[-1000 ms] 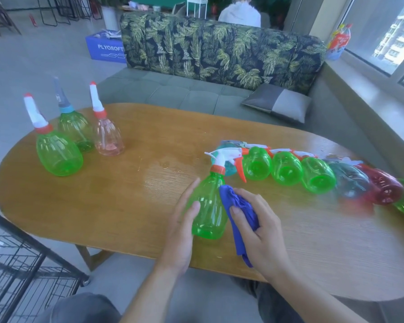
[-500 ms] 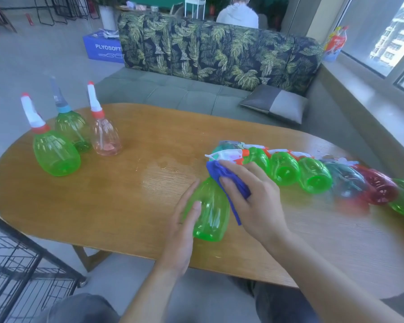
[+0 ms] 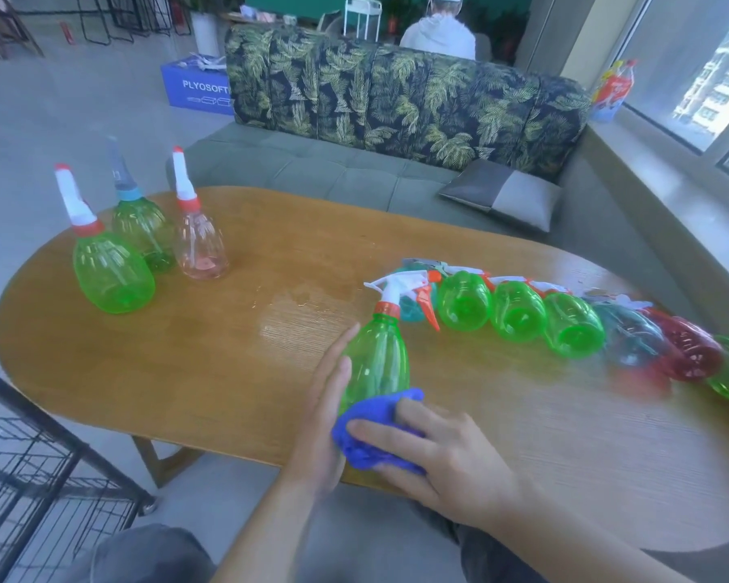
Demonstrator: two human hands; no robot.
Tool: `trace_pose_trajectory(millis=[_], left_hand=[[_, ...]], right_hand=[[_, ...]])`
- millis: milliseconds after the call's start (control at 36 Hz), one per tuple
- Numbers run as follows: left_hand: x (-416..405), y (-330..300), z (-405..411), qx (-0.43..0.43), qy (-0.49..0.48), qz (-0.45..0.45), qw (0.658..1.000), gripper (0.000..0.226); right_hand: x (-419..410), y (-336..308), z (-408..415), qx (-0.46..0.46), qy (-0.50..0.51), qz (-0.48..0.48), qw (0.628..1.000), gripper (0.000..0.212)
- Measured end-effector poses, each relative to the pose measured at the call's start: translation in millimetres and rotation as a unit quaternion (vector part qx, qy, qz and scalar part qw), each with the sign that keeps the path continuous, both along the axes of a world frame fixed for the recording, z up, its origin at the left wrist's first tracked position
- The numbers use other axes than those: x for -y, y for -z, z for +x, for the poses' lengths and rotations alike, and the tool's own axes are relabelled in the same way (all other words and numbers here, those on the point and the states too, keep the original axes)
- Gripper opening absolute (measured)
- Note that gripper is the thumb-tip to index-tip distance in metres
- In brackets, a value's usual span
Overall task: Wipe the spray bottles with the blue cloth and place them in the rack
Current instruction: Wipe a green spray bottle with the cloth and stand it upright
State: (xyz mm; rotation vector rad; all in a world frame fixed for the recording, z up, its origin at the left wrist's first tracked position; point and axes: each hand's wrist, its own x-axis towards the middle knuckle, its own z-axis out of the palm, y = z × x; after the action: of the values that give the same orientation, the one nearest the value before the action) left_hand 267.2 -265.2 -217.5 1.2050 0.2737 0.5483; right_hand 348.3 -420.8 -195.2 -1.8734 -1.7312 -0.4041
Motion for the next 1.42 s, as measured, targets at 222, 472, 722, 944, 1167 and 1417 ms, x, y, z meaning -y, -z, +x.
trace_pose_trajectory(millis=[222, 472, 722, 944, 1167, 1417], left_hand=[[3.2, -3.4, -0.3, 0.004, 0.017, -0.005, 1.000, 0.050], [2.2, -1.3, 3.5, -0.005, -0.001, 0.007, 1.000, 0.049], [-1.2, -0.1, 1.6, -0.014, -0.008, -0.016, 1.000, 0.045], [4.3, -4.5, 1.6, -0.010, 0.000, 0.005, 1.000, 0.048], [5.2, -3.2, 5.7, -0.006, 0.003, 0.014, 1.000, 0.040], [0.2, -0.4, 4.1, -0.019, -0.008, -0.016, 1.000, 0.042]], right_hand=[[-18.5, -38.9, 14.8, -0.163, 0.171, 0.135, 0.962, 0.037], [-43.2, -27.2, 11.7, -0.257, 0.234, 0.093, 0.933, 0.031], [-7.8, -7.2, -9.1, -0.111, 0.044, 0.013, 0.993, 0.032], [-16.9, -37.1, 12.5, -0.152, 0.138, 0.123, 0.971, 0.035], [-46.9, -35.2, 26.5, -0.194, 0.254, 0.033, 0.947, 0.038], [-18.3, -5.4, -2.9, -0.152, 0.117, 0.062, 0.979, 0.031]])
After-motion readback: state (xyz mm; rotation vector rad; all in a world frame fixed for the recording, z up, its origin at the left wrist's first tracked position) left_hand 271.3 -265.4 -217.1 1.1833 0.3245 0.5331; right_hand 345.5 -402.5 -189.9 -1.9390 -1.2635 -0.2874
